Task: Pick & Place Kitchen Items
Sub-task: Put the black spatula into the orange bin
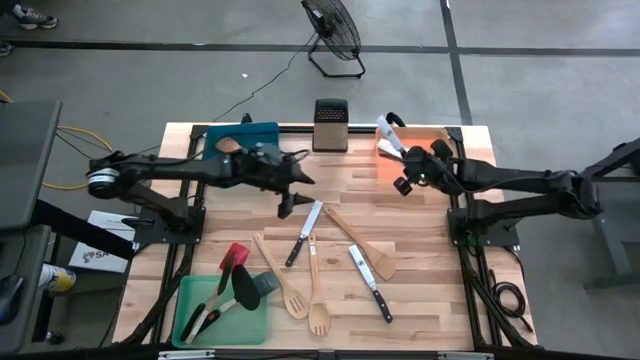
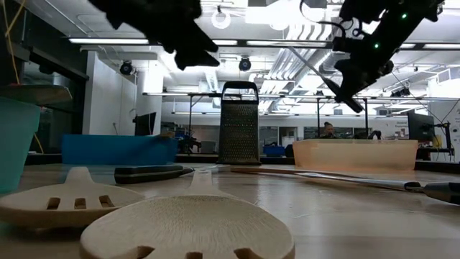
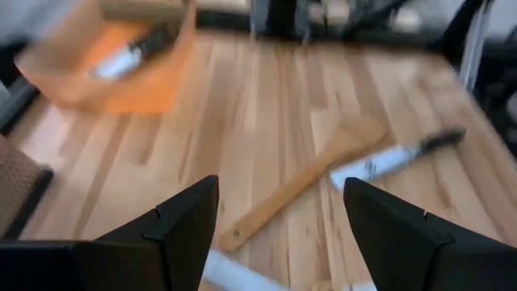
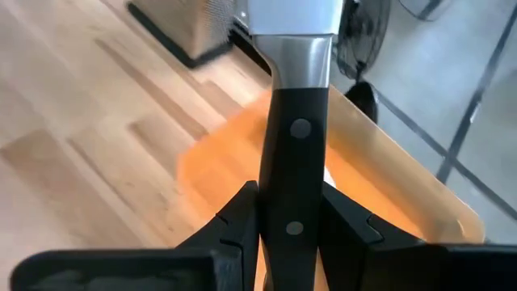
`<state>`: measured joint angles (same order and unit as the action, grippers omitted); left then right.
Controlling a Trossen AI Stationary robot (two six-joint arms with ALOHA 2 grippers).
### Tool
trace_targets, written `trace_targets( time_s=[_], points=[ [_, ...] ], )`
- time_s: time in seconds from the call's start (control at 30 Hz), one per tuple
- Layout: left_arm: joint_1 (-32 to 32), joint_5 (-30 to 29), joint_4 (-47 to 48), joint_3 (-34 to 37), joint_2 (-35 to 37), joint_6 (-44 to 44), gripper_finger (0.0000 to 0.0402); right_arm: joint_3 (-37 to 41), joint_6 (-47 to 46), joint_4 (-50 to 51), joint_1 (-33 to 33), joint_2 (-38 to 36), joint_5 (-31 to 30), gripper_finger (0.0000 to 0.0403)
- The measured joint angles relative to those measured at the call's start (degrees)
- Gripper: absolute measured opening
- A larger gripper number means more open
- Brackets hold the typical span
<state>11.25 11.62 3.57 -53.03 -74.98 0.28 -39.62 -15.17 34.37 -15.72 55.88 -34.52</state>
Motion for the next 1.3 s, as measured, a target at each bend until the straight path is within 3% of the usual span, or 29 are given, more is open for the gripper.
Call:
trace_targets(
  time_s=[0.3, 0.57, 1.3],
  points=[
    [0.0, -0.54, -19.34, 18.12, 13.32, -4.92, 0.0262, -0.02, 7.19, 1.22, -9.63, 5.82, 3.85, 0.0085],
    [0.0, -2.8, -22.57, 26.61, 20.89, -8.17, 0.0262, -0.02, 12.94, 2.36, -14.79, 12.94, 4.7, 0.0085],
    [-0.02, -2.74, -24.48, 30.77, 22.55, -11.72, 0.0262, -0.02, 22.5, 9.13, -23.06, 15.71, 3.24, 0.0085]
  ],
)
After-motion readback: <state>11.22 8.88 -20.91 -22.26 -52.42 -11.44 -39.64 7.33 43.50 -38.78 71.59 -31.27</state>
